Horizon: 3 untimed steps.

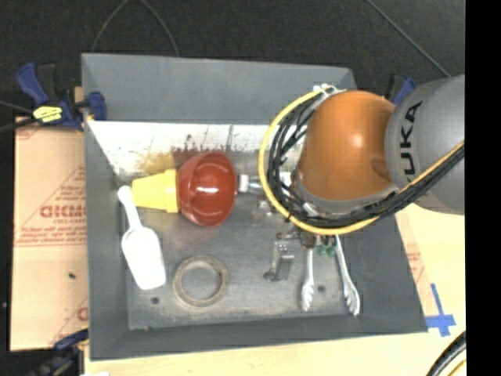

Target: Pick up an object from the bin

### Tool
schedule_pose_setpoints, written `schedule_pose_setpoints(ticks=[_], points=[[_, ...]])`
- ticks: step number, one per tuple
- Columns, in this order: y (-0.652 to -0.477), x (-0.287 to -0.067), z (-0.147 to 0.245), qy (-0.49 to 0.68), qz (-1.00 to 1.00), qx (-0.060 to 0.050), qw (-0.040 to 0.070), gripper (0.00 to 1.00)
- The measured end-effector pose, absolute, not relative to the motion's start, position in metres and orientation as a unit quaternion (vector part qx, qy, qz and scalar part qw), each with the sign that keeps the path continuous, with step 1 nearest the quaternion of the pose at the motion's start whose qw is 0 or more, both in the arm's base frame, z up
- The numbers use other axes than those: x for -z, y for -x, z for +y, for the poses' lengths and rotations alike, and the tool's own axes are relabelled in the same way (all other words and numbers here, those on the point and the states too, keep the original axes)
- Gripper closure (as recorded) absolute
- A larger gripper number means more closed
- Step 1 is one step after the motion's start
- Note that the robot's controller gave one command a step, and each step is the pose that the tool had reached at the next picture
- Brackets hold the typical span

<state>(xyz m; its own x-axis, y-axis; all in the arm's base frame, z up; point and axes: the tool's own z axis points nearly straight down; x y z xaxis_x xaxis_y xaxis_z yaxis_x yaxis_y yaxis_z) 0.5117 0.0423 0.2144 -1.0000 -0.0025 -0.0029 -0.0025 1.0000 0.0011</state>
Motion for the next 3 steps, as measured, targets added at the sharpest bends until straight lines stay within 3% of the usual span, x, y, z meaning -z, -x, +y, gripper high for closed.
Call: schedule_pose_setpoints(ticks=[1,2,3], points=[[-0.510,-0.106,0.095,0.091,0.996,0.000,0.003,0.00],[-0.502,-0.149,0.110,0.132,0.991,0.000,0.006,0.00],[-0.517,-0.100,0.145,0.047,0.999,-0.001,0.003,0.00]])
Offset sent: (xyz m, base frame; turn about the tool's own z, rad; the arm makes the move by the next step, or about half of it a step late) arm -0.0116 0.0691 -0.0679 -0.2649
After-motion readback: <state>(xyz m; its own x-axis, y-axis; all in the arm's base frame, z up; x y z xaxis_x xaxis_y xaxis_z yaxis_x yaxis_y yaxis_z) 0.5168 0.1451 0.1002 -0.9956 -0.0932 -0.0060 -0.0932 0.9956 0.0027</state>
